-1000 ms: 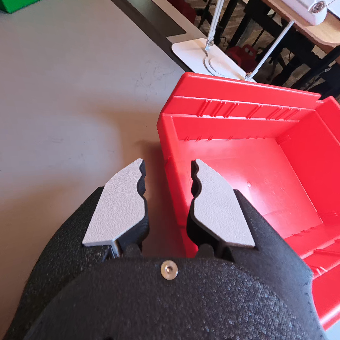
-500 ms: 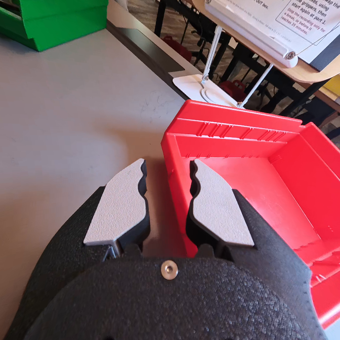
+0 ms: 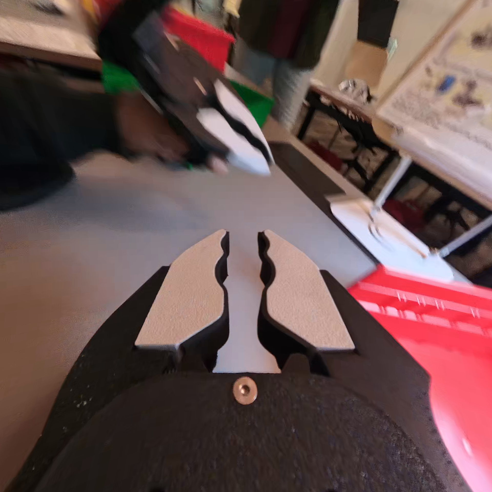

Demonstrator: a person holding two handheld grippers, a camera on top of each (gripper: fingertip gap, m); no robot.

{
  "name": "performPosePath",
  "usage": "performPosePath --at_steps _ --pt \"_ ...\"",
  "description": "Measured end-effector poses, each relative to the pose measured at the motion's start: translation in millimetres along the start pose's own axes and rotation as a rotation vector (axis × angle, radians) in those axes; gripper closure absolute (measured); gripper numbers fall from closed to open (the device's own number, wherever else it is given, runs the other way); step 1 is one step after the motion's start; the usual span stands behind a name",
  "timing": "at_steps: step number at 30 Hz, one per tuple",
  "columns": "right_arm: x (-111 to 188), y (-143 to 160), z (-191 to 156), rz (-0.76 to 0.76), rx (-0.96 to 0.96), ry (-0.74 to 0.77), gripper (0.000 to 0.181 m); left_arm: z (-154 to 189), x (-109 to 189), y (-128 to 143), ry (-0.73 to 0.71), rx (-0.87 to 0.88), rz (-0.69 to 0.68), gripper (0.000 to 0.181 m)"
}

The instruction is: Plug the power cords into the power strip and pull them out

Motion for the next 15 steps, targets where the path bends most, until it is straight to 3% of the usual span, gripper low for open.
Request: performPosePath --at_steps 4,7,11,15 --pt "-27 -60 -27 0.125 0.105 -0.077 0.181 1 -47 10 -0.119 -0.048 -0.101 0.181" --pt "-57 -88 -45 0.113 0.131 -0.134 0.181 4 -56 20 -0.192 -0.138 -0.165 0.181" --pt "-91 -87 -66 0.032 0.096 -0.207 0.181 3 -49 33 -0.256 -0.217 -0.231 0.181" --pt "-98 -74 -70 -0.025 0.081 -0.181 0.181 3 -49 41 -0.318 -0.303 -0.29 0.181"
Point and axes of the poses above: each gripper's, where its closed fingertips meet, x back along the fingers, y out of its underside, z = x × y across the jaws, the point moved 10 cm from there along x, back along the fingers, and after that the axes turned 4 degrees about -z, right-handed, at the moved point
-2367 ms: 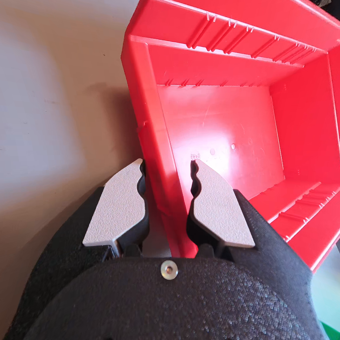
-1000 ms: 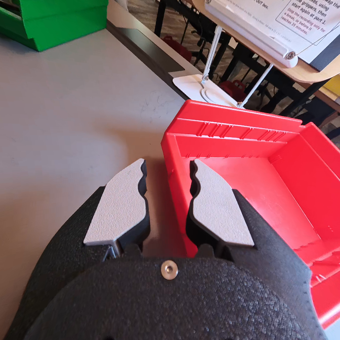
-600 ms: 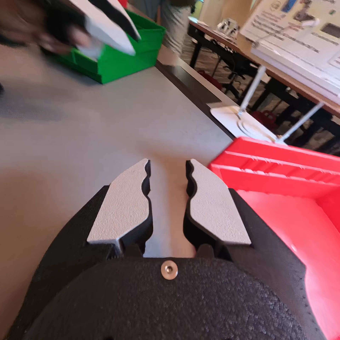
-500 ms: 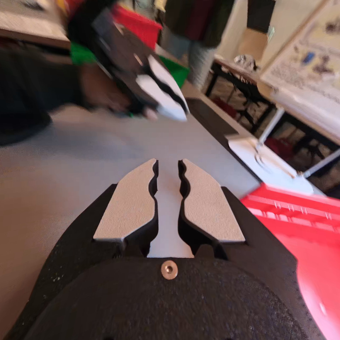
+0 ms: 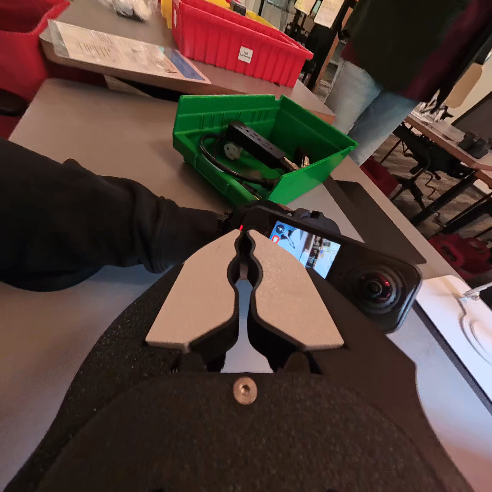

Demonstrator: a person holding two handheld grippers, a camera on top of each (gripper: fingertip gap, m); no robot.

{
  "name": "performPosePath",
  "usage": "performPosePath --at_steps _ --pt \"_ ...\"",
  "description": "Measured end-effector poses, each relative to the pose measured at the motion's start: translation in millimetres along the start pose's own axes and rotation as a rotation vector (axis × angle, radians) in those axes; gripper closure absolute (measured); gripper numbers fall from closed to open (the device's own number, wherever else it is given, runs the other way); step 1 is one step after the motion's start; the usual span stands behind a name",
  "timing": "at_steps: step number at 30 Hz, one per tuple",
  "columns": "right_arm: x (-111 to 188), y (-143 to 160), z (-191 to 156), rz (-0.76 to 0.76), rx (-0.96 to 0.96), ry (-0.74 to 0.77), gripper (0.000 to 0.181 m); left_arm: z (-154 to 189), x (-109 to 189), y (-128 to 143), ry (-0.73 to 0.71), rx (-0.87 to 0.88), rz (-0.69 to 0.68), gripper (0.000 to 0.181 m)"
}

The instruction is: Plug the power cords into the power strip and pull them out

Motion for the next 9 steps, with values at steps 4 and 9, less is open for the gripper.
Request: performPosePath --at_steps 4,9 --pt "5.0 1.6 3.0 -0.057 -0.06 -0.001 0.181 0.1 -3.4 -3.3 -0.069 -0.056 -0.039 0.181" --pt "6.6 2.2 6.8 -0.146 -0.177 -0.063 0.181 -6.5 -2.0 -0.2 -0.233 -0.193 -0.089 0.181"
Point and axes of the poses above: each gripper's, where its closed fingertips meet, x back along the fingers, y out of its underside, z = x × y across the jaws, the point moved 10 cm from there along x, back along the fingers, and after that the axes turned 4 degrees about -z, right-handed, at the moved point
